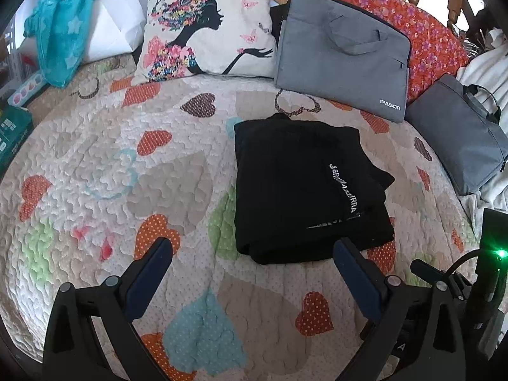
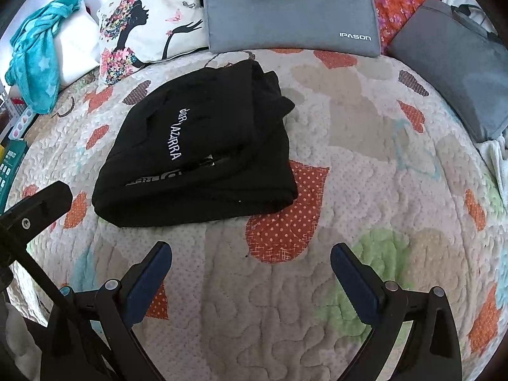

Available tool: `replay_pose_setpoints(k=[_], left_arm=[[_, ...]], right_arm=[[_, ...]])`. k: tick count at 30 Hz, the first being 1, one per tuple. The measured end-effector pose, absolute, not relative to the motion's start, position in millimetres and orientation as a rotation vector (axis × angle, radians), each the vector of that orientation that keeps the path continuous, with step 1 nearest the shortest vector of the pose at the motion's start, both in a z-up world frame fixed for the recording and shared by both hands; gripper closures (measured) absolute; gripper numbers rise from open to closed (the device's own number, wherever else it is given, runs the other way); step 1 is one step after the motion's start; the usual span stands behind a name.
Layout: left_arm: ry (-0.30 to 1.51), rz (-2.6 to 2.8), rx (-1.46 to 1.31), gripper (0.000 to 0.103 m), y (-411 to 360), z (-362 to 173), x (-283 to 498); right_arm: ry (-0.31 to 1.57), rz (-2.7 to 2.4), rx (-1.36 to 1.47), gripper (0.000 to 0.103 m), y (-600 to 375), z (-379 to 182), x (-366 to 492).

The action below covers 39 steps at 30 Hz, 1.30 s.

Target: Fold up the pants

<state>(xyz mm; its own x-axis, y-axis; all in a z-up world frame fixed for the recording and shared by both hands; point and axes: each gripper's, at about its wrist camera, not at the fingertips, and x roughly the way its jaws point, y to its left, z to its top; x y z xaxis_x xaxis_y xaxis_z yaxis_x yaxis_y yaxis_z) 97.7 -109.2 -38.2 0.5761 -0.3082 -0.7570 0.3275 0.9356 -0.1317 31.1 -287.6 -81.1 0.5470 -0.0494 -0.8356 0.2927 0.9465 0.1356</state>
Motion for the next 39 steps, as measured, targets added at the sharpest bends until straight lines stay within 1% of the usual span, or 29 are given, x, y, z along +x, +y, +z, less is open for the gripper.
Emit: replay_pose_setpoints(k=[4, 8, 13, 16, 19, 23, 24, 26, 27, 28, 29, 30, 31, 32, 33, 34, 35, 39], left_arm=[[0.945, -0.343, 0.02, 0.002, -107, -51, 105], [1.077, -0.336, -0.033, 0.002, -99, -75, 116], [1.228, -0.303, -0.041, 0.002, -90, -112, 121], [1.201, -0.311, 0.031, 0.002, -95, -114, 112], [1.189, -0.316, 0.114, 0.0, -104, -120, 104], [1.218, -0.351, 0.074, 0.0, -100, -117, 105], [1.218, -0.367, 0.031, 0.005, -96, -113, 106], [1.201, -0.398, -0.055, 0.025, -86, -103, 107], [1.191, -0.429, -0.092, 0.044, -82, -97, 109], [1.194, -0.479, -0.152, 0.054, -79, -90, 114], [1.206, -0.515, -0.223, 0.054, -74, -84, 122], [1.207, -0.519, -0.255, 0.054, -71, -81, 129], [1.196, -0.509, -0.289, 0.054, -68, -73, 137], [1.175, -0.5, -0.31, 0.054, -68, -67, 145], [1.151, -0.501, -0.328, 0.053, -70, -60, 154], [1.137, -0.512, -0.34, 0.047, -75, -56, 165], [1.141, -0.523, -0.339, 0.045, -80, -57, 178], [1.207, -0.508, -0.351, 0.045, -96, -81, 223]], right_arm=[[0.999, -0.191, 0.332, 0.001, -295, -87, 34], [1.028, -0.178, 0.461, 0.001, -311, -100, 35], [1.031, -0.175, 0.464, 0.0, -308, -102, 36], [1.007, -0.169, 0.531, 0.0, -315, -105, 34], [0.985, -0.155, 0.633, 0.0, -325, -108, 33], [1.022, -0.081, 0.737, 0.0, -340, -110, 36], [1.03, -0.064, 0.75, 0.0, -342, -111, 37], [1.037, -0.042, 0.763, 0.0, -344, -111, 38], [1.041, -0.035, 0.757, 0.0, -344, -111, 39], [1.05, -0.031, 0.748, 0.0, -343, -109, 40], [1.06, -0.036, 0.753, 0.0, -344, -106, 39], [1.074, -0.042, 0.764, 0.004, -346, -100, 41], [1.056, -0.027, 0.783, 0.011, -351, -91, 42], [1.028, -0.019, 0.787, 0.012, -355, -82, 46], [0.996, -0.02, 0.777, 0.012, -360, -70, 52], [0.969, -0.021, 0.761, 0.012, -365, -58, 60], [0.949, -0.005, 0.756, 0.012, -369, -48, 72], [0.946, 0.049, 0.745, 0.012, -383, -49, 124]])
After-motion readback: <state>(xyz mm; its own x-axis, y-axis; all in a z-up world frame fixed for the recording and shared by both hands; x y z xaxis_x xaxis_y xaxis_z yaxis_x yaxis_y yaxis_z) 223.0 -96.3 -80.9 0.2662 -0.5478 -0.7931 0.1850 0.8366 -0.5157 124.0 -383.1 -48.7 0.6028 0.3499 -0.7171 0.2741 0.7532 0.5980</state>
